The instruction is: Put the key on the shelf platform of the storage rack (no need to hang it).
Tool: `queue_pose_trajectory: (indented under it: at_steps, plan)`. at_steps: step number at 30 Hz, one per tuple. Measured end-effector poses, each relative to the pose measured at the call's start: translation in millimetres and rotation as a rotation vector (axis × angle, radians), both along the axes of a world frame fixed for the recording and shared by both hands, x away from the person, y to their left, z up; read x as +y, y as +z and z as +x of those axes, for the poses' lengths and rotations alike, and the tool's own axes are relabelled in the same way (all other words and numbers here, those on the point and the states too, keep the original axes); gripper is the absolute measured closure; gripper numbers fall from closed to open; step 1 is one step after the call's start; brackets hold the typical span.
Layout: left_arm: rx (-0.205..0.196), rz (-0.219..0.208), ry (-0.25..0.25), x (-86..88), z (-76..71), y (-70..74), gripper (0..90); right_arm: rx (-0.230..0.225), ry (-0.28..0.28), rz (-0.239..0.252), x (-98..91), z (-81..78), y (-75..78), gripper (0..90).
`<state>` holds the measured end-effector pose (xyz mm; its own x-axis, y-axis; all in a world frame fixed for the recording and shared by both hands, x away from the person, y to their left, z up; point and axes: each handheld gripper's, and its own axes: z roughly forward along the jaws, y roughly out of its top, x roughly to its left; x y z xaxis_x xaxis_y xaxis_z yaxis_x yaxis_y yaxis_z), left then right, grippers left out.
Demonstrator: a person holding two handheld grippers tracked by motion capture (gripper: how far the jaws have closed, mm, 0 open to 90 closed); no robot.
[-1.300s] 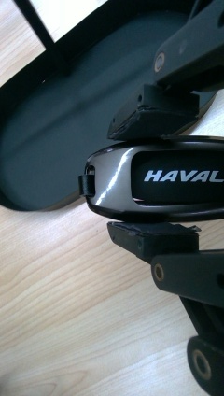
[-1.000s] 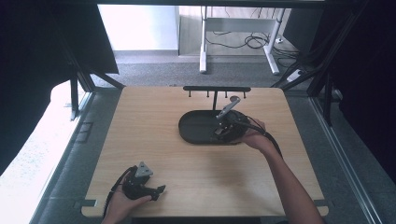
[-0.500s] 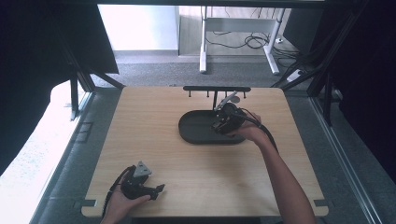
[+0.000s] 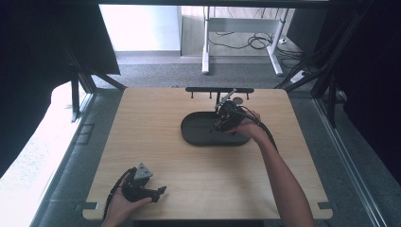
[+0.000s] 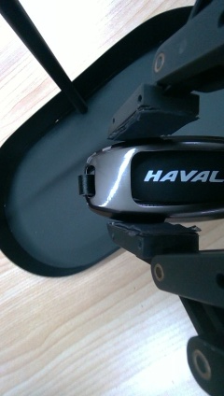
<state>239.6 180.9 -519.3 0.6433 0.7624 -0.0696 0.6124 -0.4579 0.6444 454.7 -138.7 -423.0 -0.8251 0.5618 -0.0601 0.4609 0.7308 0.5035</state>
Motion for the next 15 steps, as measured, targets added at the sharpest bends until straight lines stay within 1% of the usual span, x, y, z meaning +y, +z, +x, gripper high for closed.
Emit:
queue_pose_trajectory:
  at_steps: [7,10,15]
  plan:
    - [0.0,-0.001,0.0,0.1,0.0,-0.2,20.1,0.007,-0.012,0.004,2.0,11.1,-8.1,49.4]
    - [0.0,-0.001,0.0,0.5,0.0,0.1,20.1,0.015,-0.003,0.006,5.7,15.1,-14.4,49.4]
    - [0.001,0.0,0.001,1.5,0.2,0.0,20.2,0.027,0.006,-0.012,12.0,19.4,-26.3,49.4]
